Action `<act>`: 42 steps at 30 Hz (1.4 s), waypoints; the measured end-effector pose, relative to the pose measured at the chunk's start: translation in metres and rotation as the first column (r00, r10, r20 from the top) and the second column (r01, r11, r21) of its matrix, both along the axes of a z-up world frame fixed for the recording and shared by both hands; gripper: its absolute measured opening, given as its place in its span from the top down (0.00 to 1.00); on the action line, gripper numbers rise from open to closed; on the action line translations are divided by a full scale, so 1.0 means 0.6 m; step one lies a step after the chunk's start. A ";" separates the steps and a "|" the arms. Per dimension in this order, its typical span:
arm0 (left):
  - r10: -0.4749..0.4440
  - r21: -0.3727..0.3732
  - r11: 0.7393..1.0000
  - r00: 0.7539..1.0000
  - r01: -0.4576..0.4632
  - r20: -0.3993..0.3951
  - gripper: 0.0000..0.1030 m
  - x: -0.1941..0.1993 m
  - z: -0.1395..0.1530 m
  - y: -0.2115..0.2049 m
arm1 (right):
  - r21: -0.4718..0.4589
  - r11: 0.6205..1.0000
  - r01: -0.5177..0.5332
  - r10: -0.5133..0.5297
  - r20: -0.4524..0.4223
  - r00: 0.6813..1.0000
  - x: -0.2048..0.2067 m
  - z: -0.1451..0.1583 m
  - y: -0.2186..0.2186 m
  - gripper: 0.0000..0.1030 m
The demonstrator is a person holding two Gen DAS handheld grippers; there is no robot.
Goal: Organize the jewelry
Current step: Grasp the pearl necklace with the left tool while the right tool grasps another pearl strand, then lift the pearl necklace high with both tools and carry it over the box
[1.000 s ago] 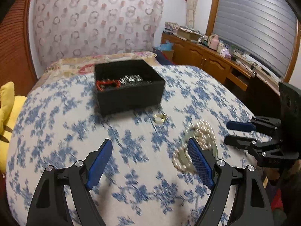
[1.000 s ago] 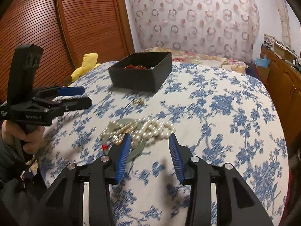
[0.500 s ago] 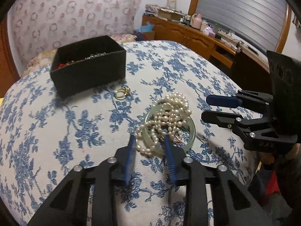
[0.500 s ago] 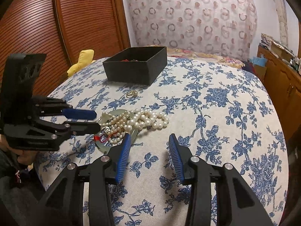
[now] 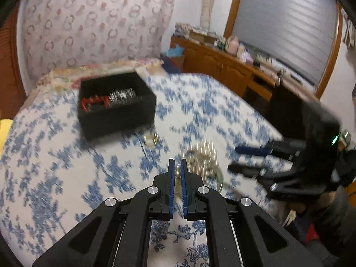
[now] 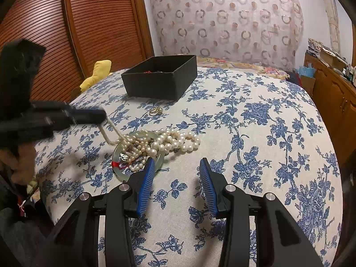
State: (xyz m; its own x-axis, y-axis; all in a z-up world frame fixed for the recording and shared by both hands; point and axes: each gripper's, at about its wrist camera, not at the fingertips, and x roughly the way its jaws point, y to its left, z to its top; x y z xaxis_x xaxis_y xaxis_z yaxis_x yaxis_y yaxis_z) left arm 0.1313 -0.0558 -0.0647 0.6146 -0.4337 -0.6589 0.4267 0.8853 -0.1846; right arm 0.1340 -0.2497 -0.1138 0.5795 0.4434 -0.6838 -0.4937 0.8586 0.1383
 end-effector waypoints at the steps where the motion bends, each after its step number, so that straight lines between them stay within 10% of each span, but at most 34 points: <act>1: 0.005 -0.013 1.000 1.000 -0.005 0.016 0.96 -0.002 0.013 0.004 | 0.000 1.000 0.000 0.000 0.000 1.000 0.000 0.000 0.000 0.57; 21: 0.078 -0.105 0.993 0.978 -0.058 0.196 0.96 -0.029 0.149 0.059 | -0.049 0.999 -0.022 0.021 -0.023 1.000 0.032 0.006 0.056 0.62; 27: 0.090 -0.098 0.993 0.975 -0.071 0.205 0.96 -0.029 0.153 0.066 | -0.086 0.996 -0.025 0.023 -0.023 0.999 0.040 0.000 0.067 0.74; 28: 0.093 -0.098 0.992 0.974 -0.074 0.205 0.96 -0.028 0.153 0.068 | -0.074 0.997 -0.036 0.034 -0.023 0.999 0.041 0.003 0.067 0.92; 42: 0.128 -0.096 0.990 0.957 -0.107 0.261 0.96 -0.022 0.203 0.089 | -0.042 0.998 -0.051 0.055 0.100 0.993 0.042 0.096 0.059 0.92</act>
